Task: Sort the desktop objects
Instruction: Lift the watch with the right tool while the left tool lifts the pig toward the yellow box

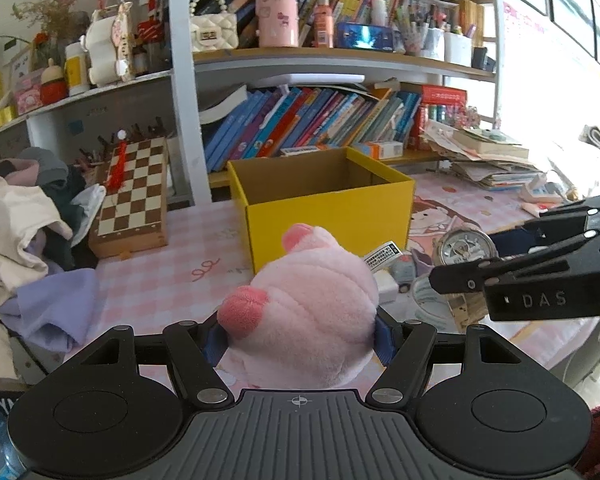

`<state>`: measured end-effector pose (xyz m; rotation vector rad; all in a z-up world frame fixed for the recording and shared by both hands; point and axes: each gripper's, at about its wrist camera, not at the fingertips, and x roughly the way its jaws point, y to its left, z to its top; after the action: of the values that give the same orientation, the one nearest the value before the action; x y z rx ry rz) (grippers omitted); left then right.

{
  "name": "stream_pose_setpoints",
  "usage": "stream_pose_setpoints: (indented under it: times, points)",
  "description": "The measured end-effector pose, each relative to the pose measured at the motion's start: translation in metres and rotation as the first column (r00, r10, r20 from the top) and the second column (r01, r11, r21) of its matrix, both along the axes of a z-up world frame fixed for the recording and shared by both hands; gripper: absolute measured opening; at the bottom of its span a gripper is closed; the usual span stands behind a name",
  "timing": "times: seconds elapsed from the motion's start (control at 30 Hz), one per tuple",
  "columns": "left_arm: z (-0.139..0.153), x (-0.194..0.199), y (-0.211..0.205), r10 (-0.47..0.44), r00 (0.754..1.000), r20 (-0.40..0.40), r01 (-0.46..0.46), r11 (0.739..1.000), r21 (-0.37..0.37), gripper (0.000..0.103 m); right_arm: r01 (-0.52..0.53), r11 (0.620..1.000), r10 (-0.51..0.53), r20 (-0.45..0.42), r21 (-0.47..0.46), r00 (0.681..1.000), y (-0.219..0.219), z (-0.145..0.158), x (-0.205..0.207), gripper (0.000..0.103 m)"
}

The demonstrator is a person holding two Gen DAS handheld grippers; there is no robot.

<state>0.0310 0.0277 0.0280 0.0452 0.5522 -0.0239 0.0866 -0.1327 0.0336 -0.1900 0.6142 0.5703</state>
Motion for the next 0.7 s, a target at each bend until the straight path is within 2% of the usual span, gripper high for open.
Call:
stream_pose_setpoints:
  times: [0.7]
  points:
    - [0.031,0.089,-0.020,0.025,0.997,0.075,-0.031,0.997,0.071,0.070,-0.020,0.996,0.016,0.047,0.082,0.999,-0.031,0.030,0.114,0.043]
